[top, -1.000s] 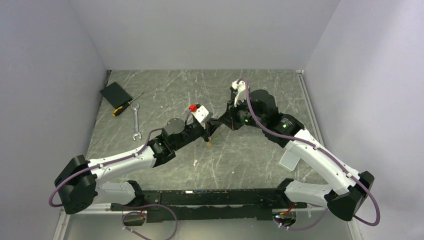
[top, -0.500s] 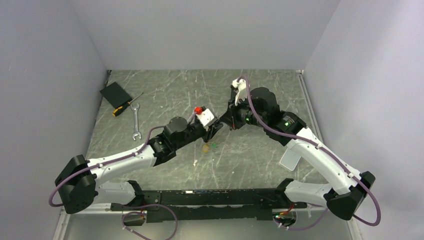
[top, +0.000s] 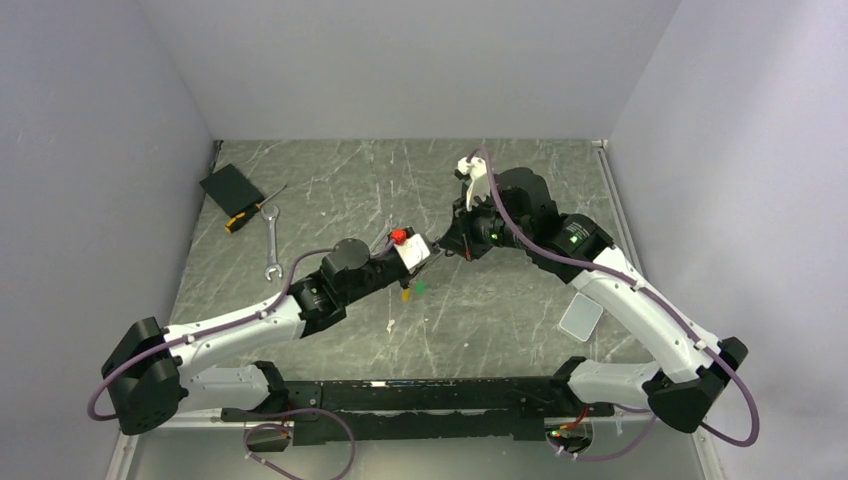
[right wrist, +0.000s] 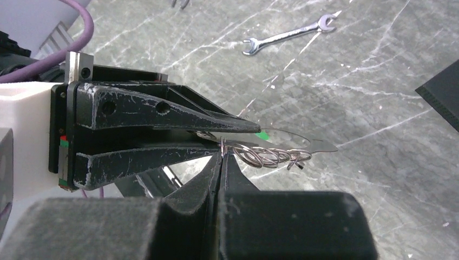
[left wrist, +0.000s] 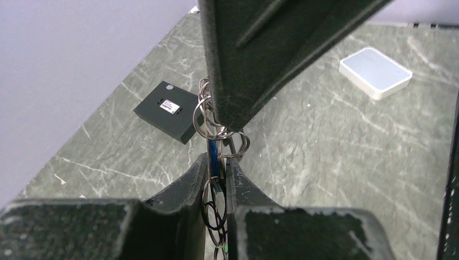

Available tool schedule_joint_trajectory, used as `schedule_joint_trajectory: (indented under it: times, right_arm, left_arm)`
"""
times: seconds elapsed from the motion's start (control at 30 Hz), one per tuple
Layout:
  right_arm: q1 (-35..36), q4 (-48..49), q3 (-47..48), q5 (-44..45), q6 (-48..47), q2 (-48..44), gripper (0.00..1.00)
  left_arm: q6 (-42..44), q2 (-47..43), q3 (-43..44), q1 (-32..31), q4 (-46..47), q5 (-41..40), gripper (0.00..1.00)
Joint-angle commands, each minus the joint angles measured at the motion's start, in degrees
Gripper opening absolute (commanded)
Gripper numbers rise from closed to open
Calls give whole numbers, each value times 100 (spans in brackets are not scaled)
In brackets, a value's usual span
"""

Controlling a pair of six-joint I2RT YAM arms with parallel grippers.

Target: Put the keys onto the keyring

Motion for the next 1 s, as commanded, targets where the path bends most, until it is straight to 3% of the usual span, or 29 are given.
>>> schedule_joint_trajectory:
  times: [0.0, 0.4, 0.7, 0.87, 0.97]
  right_arm:
    - [-5, -499, 446, -90, -241, 16, 0]
    - [-5, -1275, 641, -396, -645, 108, 0]
    - [34, -1324, 257, -1394, -846, -90, 0]
    - [65, -1369, 22, -1451, -797, -117, 0]
    - [73, -1343, -34, -1319, -762, -191, 0]
  left_arm:
    - [796, -173, 167, 21, -447, -22, 0]
    - [2094, -156, 542, 20, -1968, -11, 0]
    - [2268, 51, 833, 27, -2489, -319, 7]
    - [2176, 104, 803, 29, -2095, -920, 24]
    - [2122, 74, 823, 30, -2076, -946, 44]
